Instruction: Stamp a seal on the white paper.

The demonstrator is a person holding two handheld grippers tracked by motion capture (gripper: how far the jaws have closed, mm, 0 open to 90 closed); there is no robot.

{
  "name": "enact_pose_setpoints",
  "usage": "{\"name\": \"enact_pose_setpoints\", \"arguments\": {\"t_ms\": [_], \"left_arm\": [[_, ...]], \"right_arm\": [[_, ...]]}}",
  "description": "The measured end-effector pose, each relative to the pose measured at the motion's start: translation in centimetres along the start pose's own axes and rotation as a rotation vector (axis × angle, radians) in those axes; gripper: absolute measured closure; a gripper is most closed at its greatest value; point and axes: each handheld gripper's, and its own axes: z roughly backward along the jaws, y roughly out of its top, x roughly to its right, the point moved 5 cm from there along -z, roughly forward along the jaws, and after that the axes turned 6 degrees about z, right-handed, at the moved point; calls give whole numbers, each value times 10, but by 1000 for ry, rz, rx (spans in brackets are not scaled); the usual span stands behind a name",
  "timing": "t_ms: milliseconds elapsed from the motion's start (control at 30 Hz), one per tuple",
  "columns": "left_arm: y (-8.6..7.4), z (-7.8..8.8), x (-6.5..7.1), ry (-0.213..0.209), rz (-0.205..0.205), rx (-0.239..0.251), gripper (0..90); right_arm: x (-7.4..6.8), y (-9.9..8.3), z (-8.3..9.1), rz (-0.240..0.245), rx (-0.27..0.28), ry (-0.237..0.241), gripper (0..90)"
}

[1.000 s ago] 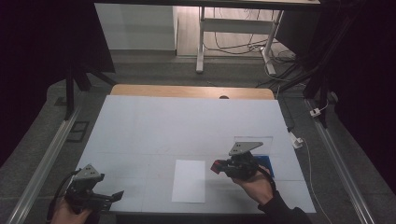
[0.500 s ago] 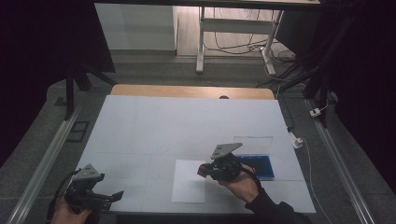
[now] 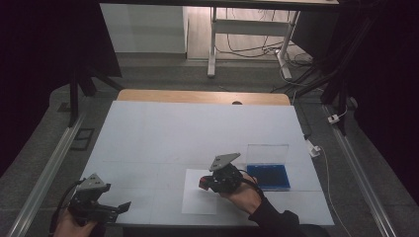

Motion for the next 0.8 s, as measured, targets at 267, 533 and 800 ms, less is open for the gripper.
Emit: {"name": "enact_pose_setpoints", "arguments": {"t_ms": [267, 533, 800], "left_arm": [[0, 0, 0, -2, 0, 2, 29], [0, 0, 0, -2, -1, 2, 29], [0, 0, 0, -1, -2, 1, 29]], "right_arm": [[-2, -1, -11, 23, -29, 7, 793], [0, -3, -16, 30, -43, 6, 793], [-1, -5, -20, 49, -59, 8, 795]]}}
